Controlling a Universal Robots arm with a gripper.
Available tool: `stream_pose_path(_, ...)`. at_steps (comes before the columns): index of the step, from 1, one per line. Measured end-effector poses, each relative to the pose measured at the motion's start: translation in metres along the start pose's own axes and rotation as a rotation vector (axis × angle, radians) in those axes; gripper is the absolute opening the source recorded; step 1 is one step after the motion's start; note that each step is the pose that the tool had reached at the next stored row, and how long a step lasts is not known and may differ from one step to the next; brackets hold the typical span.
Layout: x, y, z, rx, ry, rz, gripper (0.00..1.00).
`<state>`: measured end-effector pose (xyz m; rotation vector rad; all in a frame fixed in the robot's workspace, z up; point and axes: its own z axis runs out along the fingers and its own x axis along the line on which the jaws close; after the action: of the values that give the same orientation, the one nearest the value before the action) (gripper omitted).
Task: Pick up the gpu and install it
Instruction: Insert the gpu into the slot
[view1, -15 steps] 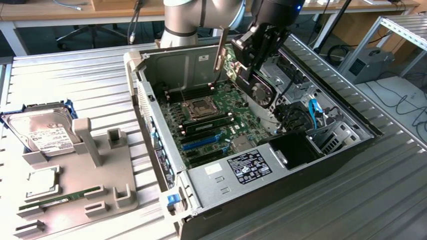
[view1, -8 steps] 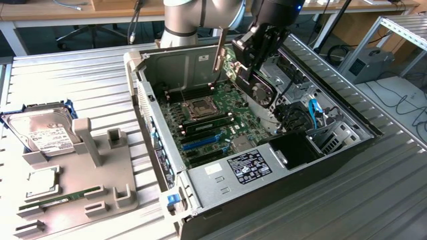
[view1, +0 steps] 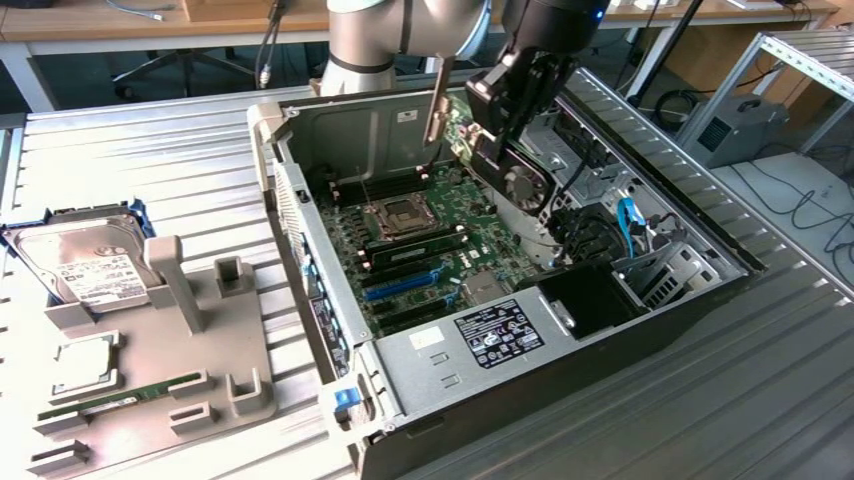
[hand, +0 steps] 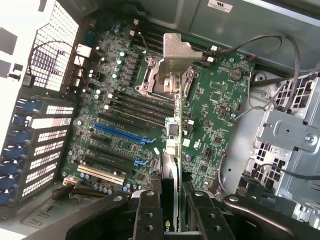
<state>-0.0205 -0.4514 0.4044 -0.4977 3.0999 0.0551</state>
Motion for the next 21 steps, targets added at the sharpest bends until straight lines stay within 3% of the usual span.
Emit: stream_pose_path(21, 0.0000, 0.0000, 0.0001, -0.0004, 0.0021, -0.061, 0.26)
